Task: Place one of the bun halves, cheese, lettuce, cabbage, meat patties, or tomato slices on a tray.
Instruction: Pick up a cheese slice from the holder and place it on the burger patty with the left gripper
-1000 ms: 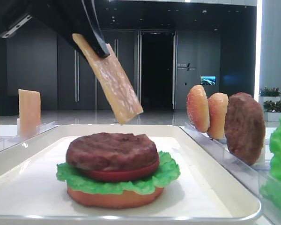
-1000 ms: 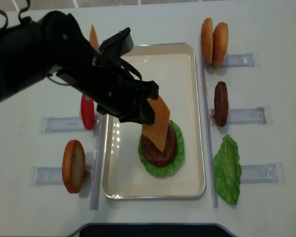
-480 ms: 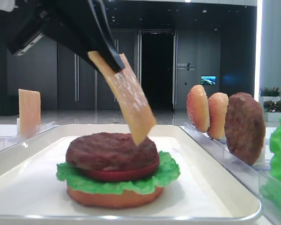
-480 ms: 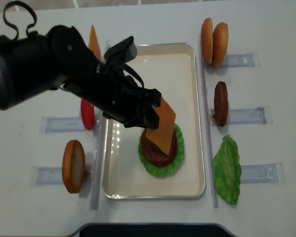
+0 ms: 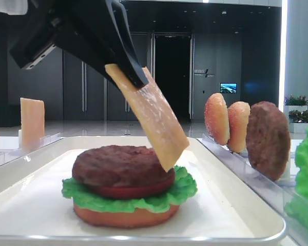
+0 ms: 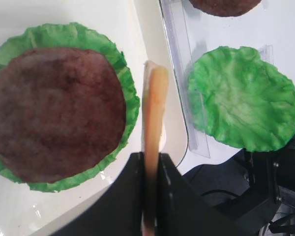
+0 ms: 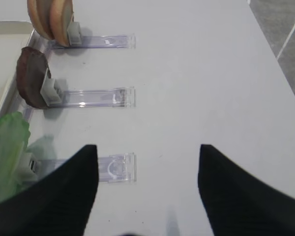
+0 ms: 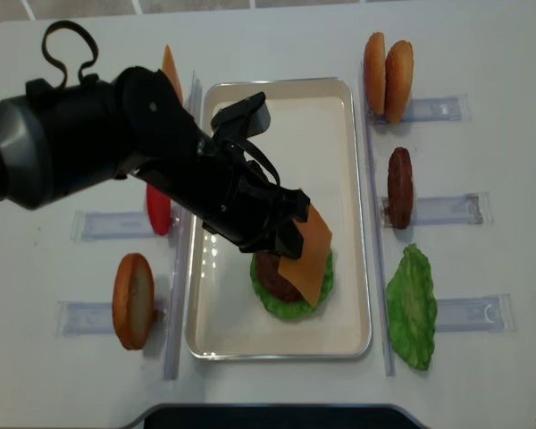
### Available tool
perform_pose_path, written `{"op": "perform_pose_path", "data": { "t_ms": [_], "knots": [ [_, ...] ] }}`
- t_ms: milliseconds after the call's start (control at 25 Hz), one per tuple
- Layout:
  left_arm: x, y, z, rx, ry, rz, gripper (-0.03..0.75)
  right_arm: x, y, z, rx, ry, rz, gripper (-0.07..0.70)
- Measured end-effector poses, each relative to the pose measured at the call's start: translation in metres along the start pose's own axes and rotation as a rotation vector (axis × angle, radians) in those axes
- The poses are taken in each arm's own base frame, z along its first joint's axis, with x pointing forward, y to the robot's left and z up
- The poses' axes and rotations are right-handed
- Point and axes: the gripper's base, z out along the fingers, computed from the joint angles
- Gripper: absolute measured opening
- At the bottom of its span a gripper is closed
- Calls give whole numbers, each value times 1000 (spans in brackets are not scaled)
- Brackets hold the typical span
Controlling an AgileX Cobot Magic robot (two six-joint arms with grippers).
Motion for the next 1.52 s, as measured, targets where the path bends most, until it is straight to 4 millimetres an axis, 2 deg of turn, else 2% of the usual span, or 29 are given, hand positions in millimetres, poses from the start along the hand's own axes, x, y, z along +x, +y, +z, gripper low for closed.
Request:
{"op": "perform_pose_path", "data": {
  "t_ms": [520, 1040, 1520],
  "knots": [
    [-1, 1, 0, -14, -12, 18, 31, 0, 0, 0, 0, 0, 0, 450],
    [-2, 0, -16, -29, -54, 57, 31, 0, 0, 0, 0, 0, 0, 450],
    [0, 2, -16, -56, -36, 64, 31, 0, 0, 0, 0, 0, 0, 450]
  ]
}}
